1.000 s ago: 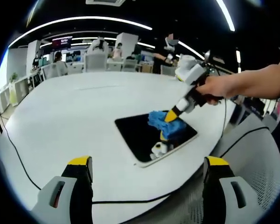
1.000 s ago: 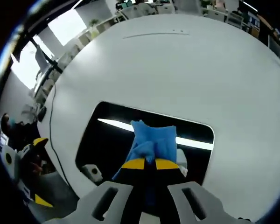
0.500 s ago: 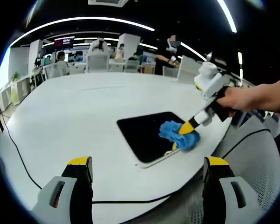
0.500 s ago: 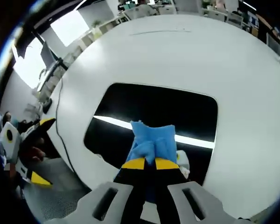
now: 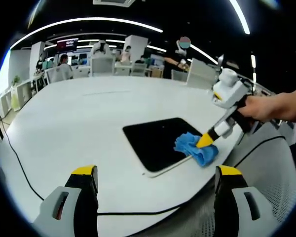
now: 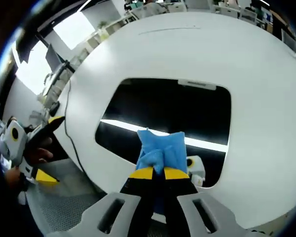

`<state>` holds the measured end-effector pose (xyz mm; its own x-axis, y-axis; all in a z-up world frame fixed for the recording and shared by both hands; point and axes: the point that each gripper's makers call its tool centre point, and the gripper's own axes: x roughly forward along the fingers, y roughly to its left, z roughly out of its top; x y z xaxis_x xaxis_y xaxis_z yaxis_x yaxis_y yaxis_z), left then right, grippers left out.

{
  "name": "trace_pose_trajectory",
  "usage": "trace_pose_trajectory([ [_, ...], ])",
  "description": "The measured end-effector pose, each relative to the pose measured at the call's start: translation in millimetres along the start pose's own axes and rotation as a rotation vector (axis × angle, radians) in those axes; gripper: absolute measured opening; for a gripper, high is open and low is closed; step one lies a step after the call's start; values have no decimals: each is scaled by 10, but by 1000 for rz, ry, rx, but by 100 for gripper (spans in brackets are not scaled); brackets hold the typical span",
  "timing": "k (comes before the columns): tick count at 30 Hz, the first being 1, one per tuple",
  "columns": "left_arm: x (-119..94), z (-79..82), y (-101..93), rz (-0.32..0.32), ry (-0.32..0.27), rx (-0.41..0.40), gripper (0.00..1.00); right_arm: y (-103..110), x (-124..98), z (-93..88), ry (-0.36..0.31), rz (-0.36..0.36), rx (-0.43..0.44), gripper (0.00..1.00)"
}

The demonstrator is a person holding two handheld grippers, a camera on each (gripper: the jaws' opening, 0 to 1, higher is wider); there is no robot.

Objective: Wipe the mirror surface with the cleaning cloth until all visible marks leave the cleaned area.

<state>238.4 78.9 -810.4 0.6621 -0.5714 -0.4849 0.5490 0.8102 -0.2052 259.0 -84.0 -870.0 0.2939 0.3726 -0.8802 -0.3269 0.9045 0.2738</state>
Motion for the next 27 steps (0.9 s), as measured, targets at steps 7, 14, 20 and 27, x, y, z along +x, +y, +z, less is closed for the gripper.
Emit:
trace_pose_trajectory([
  [7, -2, -4, 3, -1, 0, -2, 99, -3, 5, 5, 4, 15, 10, 0],
  [14, -3, -6, -1, -2, 2, 0, 99, -47, -10, 12, 16, 19, 8, 0],
  [20, -4, -6, 1, -1, 1, -2, 99, -164, -52, 2, 16, 6, 14, 0],
  [27, 1, -8, 2, -4, 5, -1, 99, -278, -101, -23, 11, 11, 37, 0],
])
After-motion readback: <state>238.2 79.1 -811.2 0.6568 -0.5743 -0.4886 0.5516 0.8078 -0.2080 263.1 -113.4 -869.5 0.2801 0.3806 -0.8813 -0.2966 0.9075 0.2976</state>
